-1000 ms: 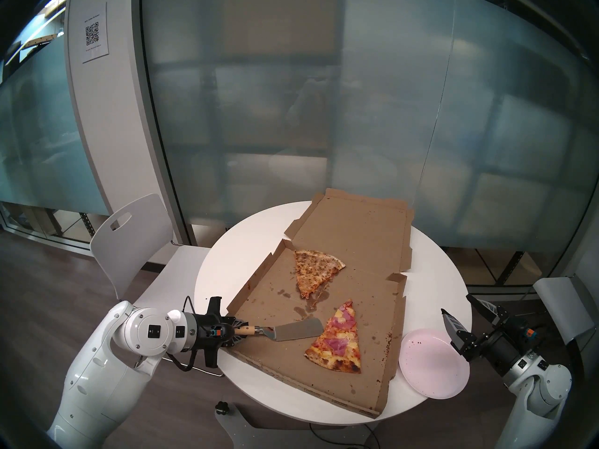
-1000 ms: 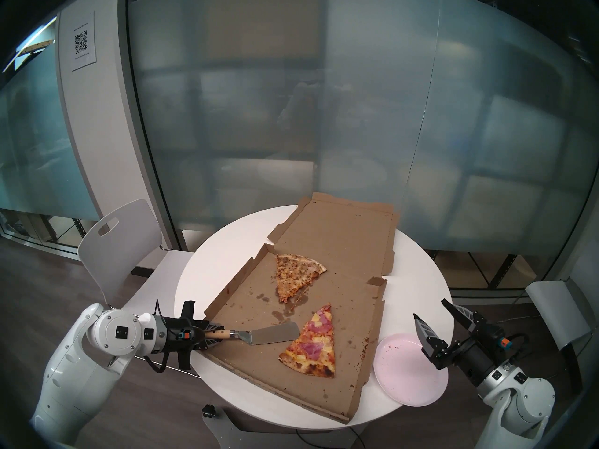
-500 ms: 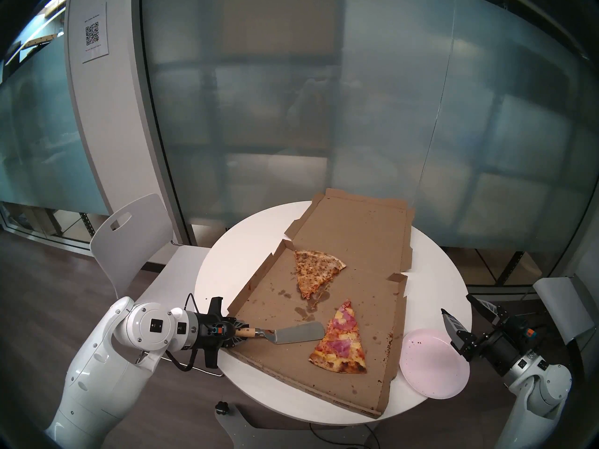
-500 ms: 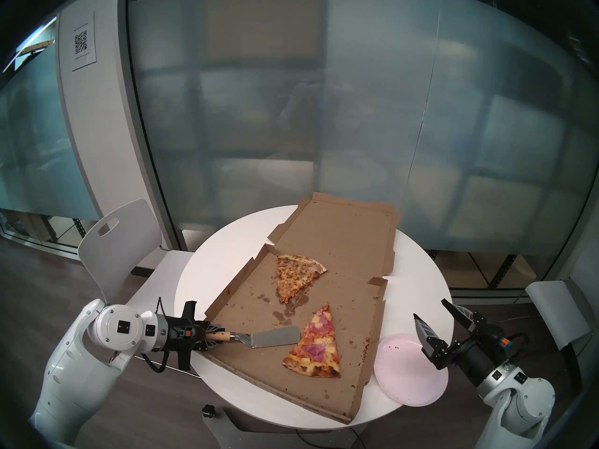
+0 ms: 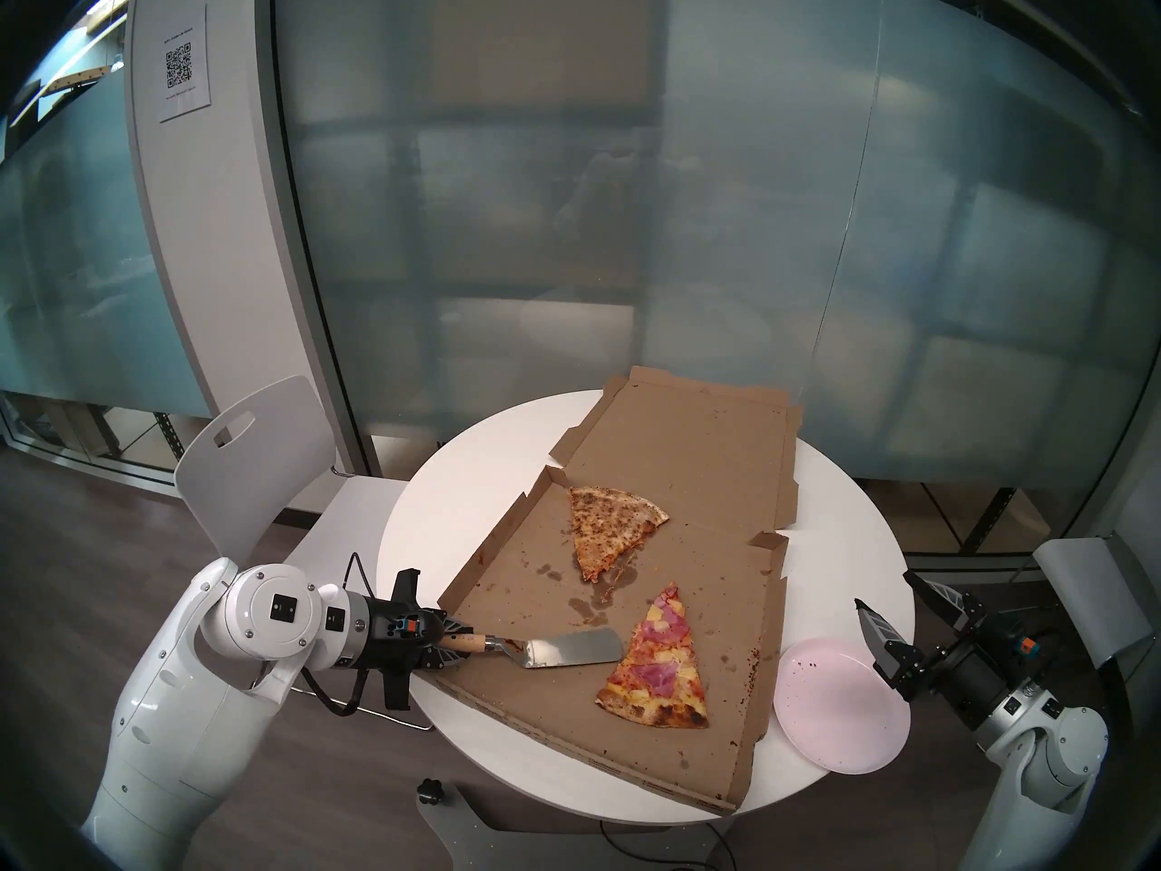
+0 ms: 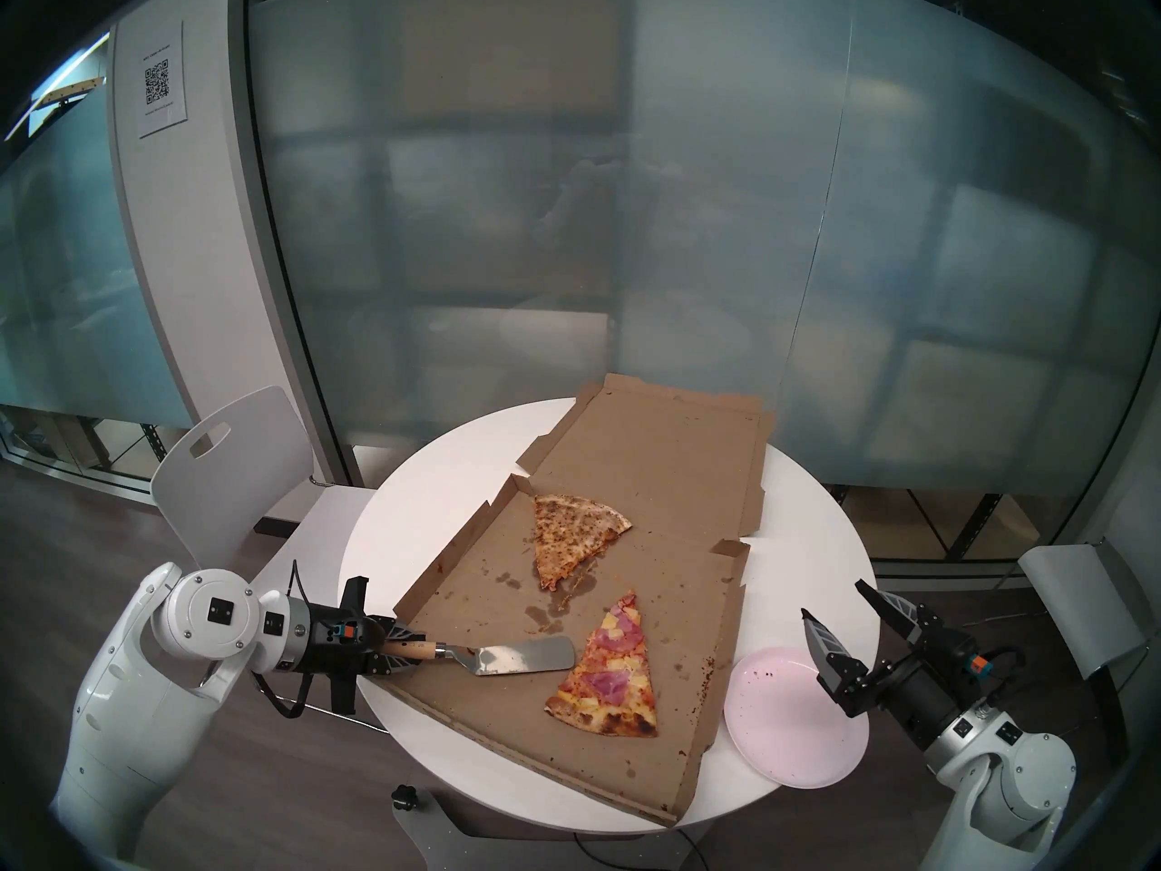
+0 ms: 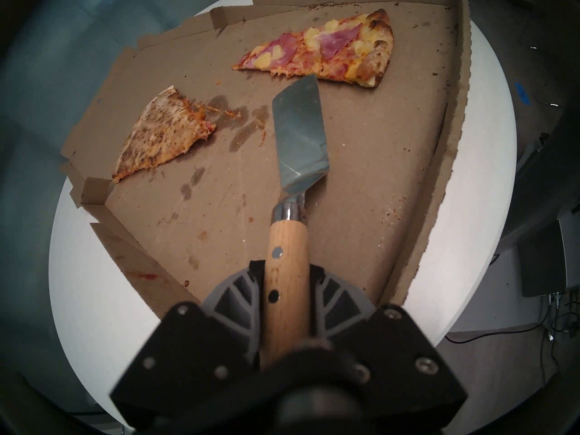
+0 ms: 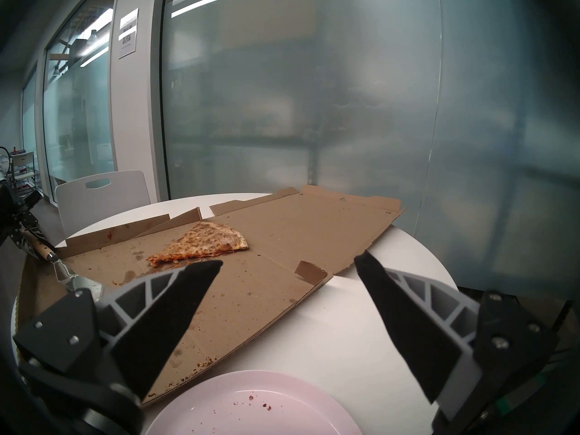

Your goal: Put pizza slice onto the plate

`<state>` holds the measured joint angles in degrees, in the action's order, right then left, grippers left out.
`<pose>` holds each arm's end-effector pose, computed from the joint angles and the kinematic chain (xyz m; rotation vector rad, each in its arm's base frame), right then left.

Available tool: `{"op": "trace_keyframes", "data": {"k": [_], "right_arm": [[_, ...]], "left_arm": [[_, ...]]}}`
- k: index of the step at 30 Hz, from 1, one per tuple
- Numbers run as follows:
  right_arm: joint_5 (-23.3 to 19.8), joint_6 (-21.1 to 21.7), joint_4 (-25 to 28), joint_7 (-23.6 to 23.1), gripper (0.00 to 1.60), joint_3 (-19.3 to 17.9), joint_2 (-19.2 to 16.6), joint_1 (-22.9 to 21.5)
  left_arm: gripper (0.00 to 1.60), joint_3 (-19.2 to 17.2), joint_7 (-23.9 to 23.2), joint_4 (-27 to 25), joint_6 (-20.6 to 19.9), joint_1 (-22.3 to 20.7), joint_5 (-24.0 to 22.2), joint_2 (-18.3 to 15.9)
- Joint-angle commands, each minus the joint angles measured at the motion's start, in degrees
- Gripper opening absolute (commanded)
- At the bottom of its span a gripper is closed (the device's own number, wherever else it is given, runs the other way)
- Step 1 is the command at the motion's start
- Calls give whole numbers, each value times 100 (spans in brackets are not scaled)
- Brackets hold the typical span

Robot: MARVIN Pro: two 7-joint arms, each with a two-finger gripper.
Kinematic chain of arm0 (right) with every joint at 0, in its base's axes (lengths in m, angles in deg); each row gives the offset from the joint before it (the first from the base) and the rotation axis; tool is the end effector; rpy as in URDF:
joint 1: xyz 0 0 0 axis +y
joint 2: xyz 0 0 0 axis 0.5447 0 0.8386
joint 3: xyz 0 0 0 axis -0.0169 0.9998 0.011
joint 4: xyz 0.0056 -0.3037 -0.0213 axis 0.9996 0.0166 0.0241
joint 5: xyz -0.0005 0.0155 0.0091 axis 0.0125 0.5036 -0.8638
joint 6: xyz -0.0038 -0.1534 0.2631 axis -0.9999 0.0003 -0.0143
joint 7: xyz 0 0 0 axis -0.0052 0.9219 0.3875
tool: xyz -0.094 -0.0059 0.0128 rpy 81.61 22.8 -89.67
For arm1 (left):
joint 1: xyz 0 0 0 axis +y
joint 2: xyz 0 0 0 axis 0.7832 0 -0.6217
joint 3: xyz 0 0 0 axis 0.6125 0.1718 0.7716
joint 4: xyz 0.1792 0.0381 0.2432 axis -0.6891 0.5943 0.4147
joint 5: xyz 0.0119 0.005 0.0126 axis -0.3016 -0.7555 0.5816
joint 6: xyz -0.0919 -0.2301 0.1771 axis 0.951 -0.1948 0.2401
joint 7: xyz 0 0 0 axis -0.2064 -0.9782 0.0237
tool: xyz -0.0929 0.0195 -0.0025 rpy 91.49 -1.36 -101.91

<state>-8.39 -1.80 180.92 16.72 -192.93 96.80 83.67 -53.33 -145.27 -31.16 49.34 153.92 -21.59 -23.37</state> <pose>0.1786 -0.1580 -0.2703 -2.1733 -0.4263 -1.9767 0.2977 0.0601 -0.2983 1.9624 -2.0618 1.0536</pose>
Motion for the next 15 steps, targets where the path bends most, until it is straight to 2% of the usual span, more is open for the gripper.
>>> {"op": "trace_keyframes", "data": {"k": [1, 15], "right_arm": [[-29, 13, 90, 4, 160, 11, 6, -40], [-15, 16, 91, -14, 160, 0, 19, -54]], "left_arm": [[0, 57, 8, -21, 161, -231, -17, -10], [0, 222, 104, 327, 500, -417, 119, -64]]}}
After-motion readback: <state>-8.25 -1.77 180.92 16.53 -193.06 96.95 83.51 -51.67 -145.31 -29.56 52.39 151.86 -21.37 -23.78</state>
